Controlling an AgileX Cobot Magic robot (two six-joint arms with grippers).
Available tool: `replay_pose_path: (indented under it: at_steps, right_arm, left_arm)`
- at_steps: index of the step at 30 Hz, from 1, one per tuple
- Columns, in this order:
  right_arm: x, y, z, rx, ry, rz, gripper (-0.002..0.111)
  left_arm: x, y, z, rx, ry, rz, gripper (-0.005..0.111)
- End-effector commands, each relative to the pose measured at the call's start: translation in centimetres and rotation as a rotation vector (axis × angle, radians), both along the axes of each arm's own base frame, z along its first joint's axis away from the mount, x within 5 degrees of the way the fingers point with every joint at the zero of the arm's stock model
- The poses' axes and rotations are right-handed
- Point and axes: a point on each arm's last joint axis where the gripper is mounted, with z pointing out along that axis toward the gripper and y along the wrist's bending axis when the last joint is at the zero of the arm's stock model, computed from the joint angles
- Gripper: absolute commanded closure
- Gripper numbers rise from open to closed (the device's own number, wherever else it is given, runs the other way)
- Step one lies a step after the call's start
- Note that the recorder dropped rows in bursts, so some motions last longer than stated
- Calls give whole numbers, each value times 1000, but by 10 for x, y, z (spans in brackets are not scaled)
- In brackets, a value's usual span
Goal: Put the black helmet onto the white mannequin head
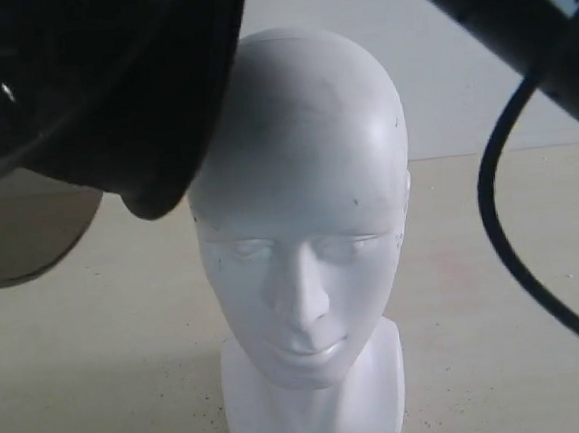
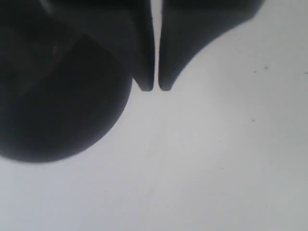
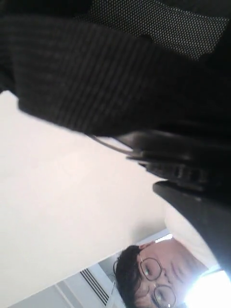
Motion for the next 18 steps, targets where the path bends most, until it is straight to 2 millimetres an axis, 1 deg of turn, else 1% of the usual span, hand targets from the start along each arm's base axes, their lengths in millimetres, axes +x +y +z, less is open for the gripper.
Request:
replay_pose_path:
  at_steps: [1, 2, 3, 5, 8, 10, 12, 15, 18]
  right_arm:
    - [-5, -11, 0, 89, -52, -58, 109]
    - [-4, -12, -1, 86, -56, -72, 109]
    - [-4, -12, -3, 83, -54, -87, 109]
    - [-1, -14, -6, 90, -42, -127, 109]
    - [1, -17, -15, 84, -16, -167, 109]
    - [2, -17, -23, 59, -18, -196, 109]
    - [2, -19, -31, 37, -13, -229, 109]
    - [2, -25, -41, 23, 4, -287, 109]
    - [-3, -34, -46, 8, -20, -353, 109]
  left_arm:
    - [23, -11, 53, 63, 38, -112, 102]
    - [33, -14, 70, 69, 50, -158, 102]
    - [40, -18, 79, 102, 62, -190, 102]
    - [63, -26, 100, 153, 110, -278, 102]
    - [99, -34, 116, 182, 227, -395, 102]
    - [121, -41, 121, 207, 263, -496, 102]
    - [136, -46, 129, 251, 253, -563, 102]
    - [159, -47, 134, 264, 271, -588, 102]
    - [179, -47, 130, 252, 314, -601, 102]
